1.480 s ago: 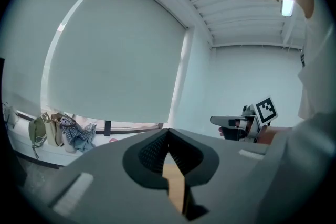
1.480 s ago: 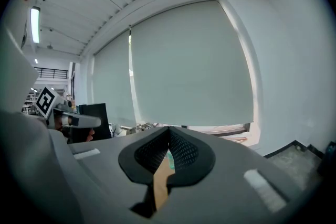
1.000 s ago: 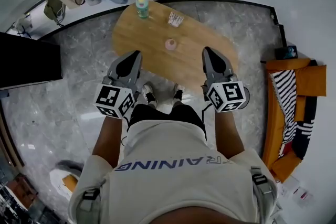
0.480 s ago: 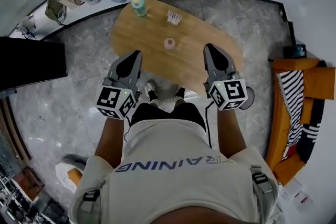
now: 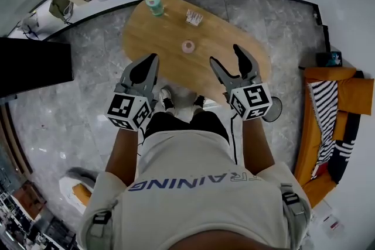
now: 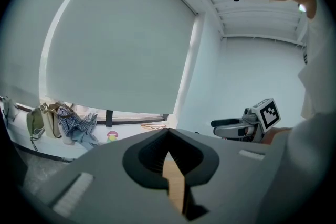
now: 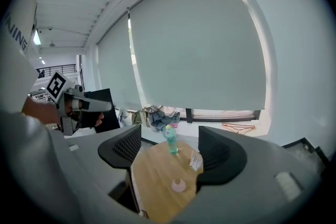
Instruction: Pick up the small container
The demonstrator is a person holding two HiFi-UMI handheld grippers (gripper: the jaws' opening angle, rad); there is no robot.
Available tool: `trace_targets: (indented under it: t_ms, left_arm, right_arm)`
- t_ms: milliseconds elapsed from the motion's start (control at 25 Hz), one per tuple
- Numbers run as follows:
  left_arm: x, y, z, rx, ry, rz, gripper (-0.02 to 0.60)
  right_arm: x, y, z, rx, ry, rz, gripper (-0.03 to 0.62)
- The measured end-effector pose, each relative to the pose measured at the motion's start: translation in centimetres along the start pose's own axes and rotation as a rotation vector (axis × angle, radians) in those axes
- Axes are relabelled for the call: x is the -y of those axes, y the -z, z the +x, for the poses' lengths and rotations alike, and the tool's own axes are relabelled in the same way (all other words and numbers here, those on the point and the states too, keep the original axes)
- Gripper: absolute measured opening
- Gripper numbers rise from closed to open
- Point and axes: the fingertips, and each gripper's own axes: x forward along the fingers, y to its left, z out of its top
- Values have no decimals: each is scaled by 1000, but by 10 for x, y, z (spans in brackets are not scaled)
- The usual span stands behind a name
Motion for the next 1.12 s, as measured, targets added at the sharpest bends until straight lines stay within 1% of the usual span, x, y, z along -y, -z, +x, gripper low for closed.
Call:
trace_targets:
  t_ms: [200, 360, 520, 680, 760, 800, 960, 1120]
  left_arm:
    - [-3, 3, 2, -3, 7, -13, 0]
    - [-4, 11, 7, -19, 17, -21, 0]
    - [-6, 24, 15, -34, 25, -34, 0]
    - [-17, 46, 23, -64, 18, -37, 0]
    - [-25, 62, 28, -86, 2, -43, 0]
    - [-29, 68, 31, -94, -5, -50, 0]
    - [-45, 94, 46, -104, -34, -108, 0]
    - [-61, 116, 68, -107, -43, -141, 0]
  right_arm:
    - [-8, 11, 8, -47, -58, 21, 471]
    - [-8, 28, 13, -93, -65, 18, 495]
    - [-12, 57, 28, -156, -112, 26, 525]
    - [-7, 97, 55, -222, -125, 18, 529]
    - [2, 115, 72, -235, -119, 20, 524]
    - [6, 122, 82, -230, -114, 26, 511]
    - [17, 152, 121, -217, -107, 47, 494]
    - [24, 200, 167, -276, -99, -7, 487]
